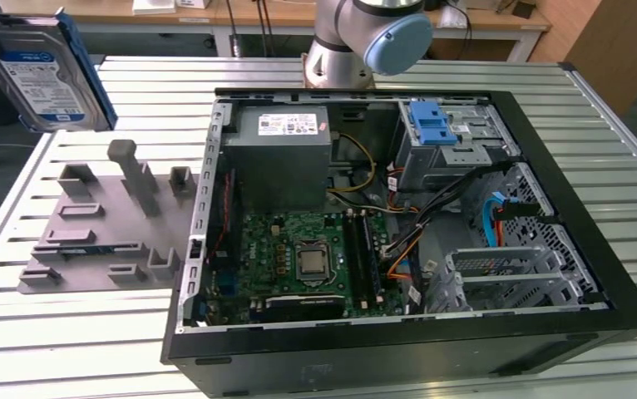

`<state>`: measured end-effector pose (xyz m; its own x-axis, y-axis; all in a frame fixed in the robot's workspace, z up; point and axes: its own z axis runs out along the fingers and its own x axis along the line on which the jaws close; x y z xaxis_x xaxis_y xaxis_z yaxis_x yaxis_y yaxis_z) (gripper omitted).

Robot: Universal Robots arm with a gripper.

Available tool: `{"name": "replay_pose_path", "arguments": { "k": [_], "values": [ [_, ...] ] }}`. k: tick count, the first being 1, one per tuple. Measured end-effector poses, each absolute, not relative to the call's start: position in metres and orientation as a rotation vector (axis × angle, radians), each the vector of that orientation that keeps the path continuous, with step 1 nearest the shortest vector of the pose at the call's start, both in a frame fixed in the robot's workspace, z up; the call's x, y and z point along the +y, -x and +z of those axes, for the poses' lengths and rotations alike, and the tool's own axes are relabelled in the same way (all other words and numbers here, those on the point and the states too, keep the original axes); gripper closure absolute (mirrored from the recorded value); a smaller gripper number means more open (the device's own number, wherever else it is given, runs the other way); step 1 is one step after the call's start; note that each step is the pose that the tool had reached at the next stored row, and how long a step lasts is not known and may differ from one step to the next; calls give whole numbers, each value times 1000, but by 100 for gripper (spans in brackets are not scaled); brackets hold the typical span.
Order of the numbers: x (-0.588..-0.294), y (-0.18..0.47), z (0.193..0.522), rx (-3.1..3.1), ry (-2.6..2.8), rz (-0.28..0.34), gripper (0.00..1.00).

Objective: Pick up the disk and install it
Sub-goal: 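Pick up the disk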

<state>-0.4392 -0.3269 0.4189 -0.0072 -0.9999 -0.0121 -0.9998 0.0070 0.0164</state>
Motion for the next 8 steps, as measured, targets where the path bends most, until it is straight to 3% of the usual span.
{"name": "replay_pose_path", "arguments": {
  "k": [8],
  "values": [
    [-327,439,429,-2227,-2211,-32,64]
  ]
}}
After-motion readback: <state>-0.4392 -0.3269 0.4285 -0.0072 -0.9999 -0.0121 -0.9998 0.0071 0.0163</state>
